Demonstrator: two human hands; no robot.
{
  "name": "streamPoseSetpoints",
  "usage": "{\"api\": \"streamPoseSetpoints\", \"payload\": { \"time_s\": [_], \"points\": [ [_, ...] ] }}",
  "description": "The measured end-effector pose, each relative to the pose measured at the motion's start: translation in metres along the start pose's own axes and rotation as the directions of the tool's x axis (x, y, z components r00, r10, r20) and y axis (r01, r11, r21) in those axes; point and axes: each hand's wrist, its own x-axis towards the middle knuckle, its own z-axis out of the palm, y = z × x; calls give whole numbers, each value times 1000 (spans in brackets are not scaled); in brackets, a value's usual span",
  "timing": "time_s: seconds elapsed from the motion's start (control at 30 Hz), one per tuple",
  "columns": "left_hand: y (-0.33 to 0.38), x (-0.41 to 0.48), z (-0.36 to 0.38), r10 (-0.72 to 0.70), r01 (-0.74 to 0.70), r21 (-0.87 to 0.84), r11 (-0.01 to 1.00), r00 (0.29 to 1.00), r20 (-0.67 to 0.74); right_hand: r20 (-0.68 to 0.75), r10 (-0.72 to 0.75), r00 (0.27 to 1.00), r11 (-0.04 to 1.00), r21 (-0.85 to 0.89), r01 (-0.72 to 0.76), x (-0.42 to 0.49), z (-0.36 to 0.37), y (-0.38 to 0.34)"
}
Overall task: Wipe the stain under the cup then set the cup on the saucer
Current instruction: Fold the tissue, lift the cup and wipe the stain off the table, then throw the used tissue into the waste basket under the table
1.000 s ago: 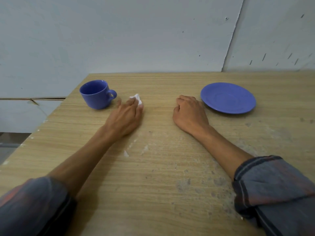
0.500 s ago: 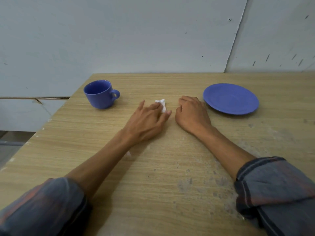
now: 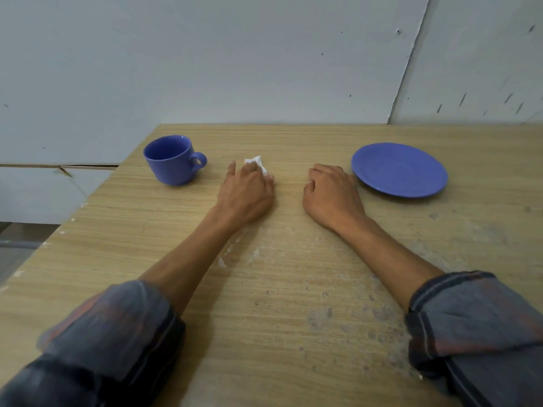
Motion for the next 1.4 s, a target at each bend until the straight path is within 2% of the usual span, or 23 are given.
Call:
{"api": "streamPoseSetpoints", "payload": {
  "time_s": [0.1, 0.17, 0.3, 0.37, 0.5, 0.6, 0.73, 0.8, 0.9, 1.0, 1.1, 1.17, 1.3, 1.4],
  "points": [
    [-4, -13, -3, 151, -151, 8, 989, 984, -100, -5, -17, 1000, 999, 35, 17, 1, 0, 1],
    [-13, -22, -9, 238, -241, -9, 970, 961, -140, 1, -71, 997, 979, 189, 70, 1, -2, -2],
    [-23, -30, -21, 336, -340, -29, 940, 937, -99, 40, -182, 982, 866, 479, 141, -4, -7, -11],
    [-26, -26, -31, 351, -352, -36, 935, 936, -33, 87, -204, 975, 821, 558, 122, -5, -12, -14],
    [-30, -17, -49, 317, -302, -150, 941, 945, 86, 158, -284, 946, 804, 576, 146, -6, -18, -15],
    [-31, -12, -62, 294, -251, -282, 926, 948, 121, 198, -248, 948, 753, 655, 60, -8, -20, -15],
    [-24, -8, -80, 263, -205, -433, 878, 961, 79, 187, -199, 962, 517, 854, -59, -6, -24, -20],
    [-16, -9, -87, 235, -212, -457, 864, 972, -6, 168, -140, 976, 387, 916, -102, -4, -30, -23],
    [1, -16, -92, 208, -269, -434, 860, 961, -184, 221, -40, 974, 114, 970, -215, -5, -43, -26],
    [23, -27, -93, 297, -426, -291, 857, 868, -397, 291, 68, 954, -106, 953, -283, -10, -63, -24],
    [50, -37, -88, 394, -531, -181, 828, 780, -487, 335, 169, 927, -273, 919, -283, -22, -86, -15],
    [71, -43, -83, 421, -572, -182, 799, 750, -511, 333, 208, 920, -329, 909, -255, -36, -103, -3],
    [122, -55, -76, 467, -653, -229, 722, 704, -535, 299, 247, 922, -373, 907, -195, -77, -144, 36],
    [172, -64, -75, 480, -688, -313, 655, 698, -531, 238, 307, 922, -344, 930, -125, -115, -177, 69]
  ]
}}
